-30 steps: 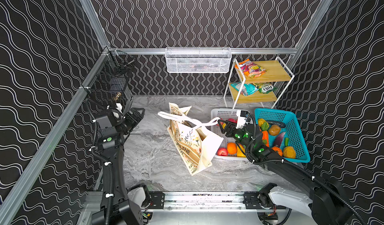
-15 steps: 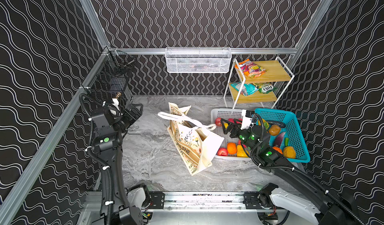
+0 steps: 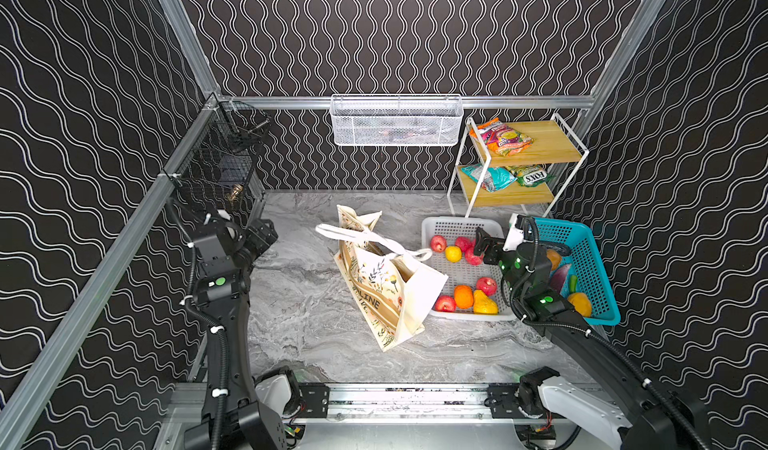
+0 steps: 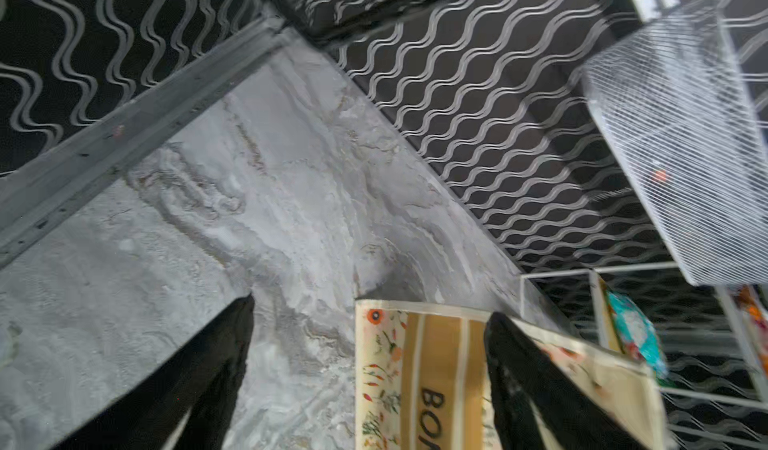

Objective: Place the food into the grocery bag and tie it

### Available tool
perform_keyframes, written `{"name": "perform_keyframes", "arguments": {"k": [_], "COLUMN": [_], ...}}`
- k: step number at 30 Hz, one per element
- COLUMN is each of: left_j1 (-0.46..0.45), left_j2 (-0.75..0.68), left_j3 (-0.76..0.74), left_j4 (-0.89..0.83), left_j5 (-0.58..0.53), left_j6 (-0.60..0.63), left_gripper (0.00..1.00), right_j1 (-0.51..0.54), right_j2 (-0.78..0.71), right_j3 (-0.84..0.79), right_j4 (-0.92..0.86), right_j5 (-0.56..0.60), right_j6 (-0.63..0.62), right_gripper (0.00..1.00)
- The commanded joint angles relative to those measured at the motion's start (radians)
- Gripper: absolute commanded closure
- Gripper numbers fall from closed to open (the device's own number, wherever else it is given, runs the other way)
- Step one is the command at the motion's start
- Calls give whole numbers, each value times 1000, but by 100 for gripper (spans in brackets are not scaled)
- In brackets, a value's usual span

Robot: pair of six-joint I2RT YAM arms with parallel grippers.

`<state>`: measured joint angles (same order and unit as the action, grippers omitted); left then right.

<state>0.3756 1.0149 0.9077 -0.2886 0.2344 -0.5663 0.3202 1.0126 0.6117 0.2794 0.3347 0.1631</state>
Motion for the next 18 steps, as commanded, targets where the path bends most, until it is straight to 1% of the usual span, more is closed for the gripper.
{"name": "perform_keyframes", "arguments": {"k": [1, 4, 7, 10, 12, 14, 16, 18], "left_j1": [-20, -89, -142, -205, -251, -291, -313, -325], "left_j2": [-1, 5, 52, 79, 85, 89, 102, 117], "left_j3": [-111, -227, -252, -287, -322, -354, -369, -385], "left_j4": [190, 318, 336, 383, 444, 496, 518, 545], "left_j5": [-202, -374, -460, -553, -626, -699, -748, -771], "left_j6": [23, 68, 96, 136, 175, 210, 235, 254], "left_gripper": [13, 13, 12, 8, 4, 2, 2, 2], "right_j1": [-60, -127, -179, -238, -263, -284, -292, -305], "right_j2": [26, 54, 95, 144, 175, 219, 262, 305], "right_j3": [-30, -95, -158, -203, -245, -283, -302, -334], "right_j4": [120, 250, 369, 417, 485, 565, 617, 701], "right_j5": [84, 82, 100, 85, 67, 53, 51, 27], "right_j6": [-83, -120, -155, -130, -119, -118, -119, -107], "right_gripper": [1, 1, 1, 1, 1, 1, 1, 1]}}
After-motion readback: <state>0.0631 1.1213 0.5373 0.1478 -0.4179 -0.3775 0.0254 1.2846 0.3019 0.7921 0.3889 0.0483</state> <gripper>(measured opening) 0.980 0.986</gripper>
